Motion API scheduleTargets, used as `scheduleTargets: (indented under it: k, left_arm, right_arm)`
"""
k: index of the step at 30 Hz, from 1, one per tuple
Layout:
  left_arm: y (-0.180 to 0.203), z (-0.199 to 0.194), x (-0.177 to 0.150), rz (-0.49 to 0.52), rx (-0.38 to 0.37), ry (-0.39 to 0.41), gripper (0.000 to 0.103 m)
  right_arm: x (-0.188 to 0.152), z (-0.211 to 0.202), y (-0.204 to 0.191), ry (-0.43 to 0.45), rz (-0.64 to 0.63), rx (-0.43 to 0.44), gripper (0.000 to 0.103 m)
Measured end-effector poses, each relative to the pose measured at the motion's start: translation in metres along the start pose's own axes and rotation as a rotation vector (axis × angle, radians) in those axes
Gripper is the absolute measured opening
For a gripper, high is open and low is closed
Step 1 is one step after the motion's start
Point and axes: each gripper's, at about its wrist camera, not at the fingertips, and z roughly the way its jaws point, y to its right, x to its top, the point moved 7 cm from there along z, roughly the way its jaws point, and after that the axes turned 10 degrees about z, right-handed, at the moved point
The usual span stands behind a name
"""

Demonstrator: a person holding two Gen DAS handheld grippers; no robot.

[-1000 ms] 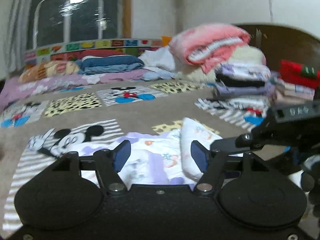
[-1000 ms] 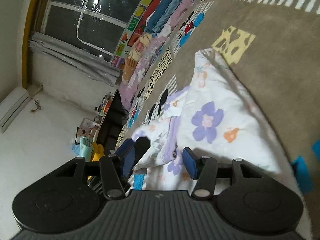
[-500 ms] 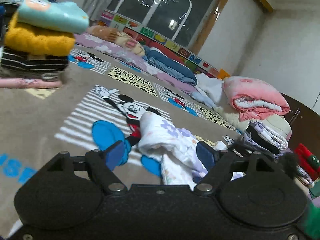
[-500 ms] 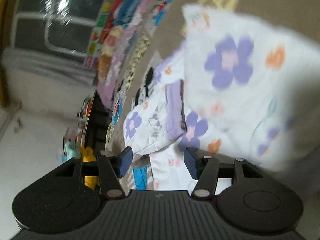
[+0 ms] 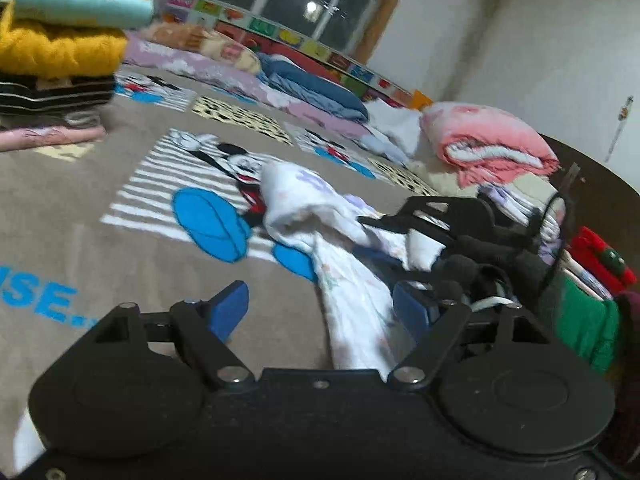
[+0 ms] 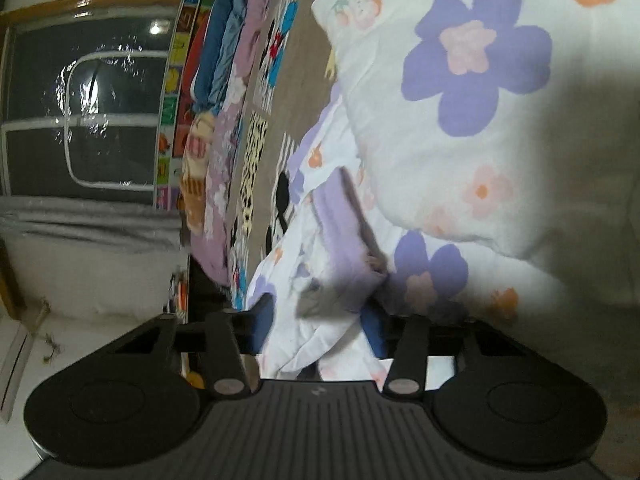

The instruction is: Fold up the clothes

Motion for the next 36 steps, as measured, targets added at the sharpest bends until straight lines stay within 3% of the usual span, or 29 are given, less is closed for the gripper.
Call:
scheduleTargets:
  k: [3,10,15,17,27,36]
  left_arm:
    - [0.011,0.008,-0.008,0.034,-0.025,-0.061,0.08]
    - [0.033,0.017,-0.03,0.104,-0.024,-0.162,0.076]
    - [0.045,0.017,-0.033,0.179,-0.006,-0.174,0.046]
    - [0.053,0.019,-0.034,0.217,-0.012,-0.179,0.042]
    - [0.104,0.028,-0.026,0.365,-0.082,-0.152,0.041]
    - [0.13,0.058,-0.041,0.421,-0.143,-0.218,0.041]
  right_arm:
    - [0.002,0.0,-0.004,0.021,-0.054,-0.009,0.016]
    - [0.022,-0.02,-0.054,0.042,-0.219,0.047,0.013]
    - [0.052,-0.042,-0.096,0.064,-0.384,0.071,0.012]
    - [0.066,-0.055,-0.105,0.08,-0.422,0.078,0.012]
    - [0.123,-0.1,-0.112,0.151,-0.503,0.073,0.012]
    - [0.159,-0.109,-0.09,0.177,-0.5,0.019,0.012]
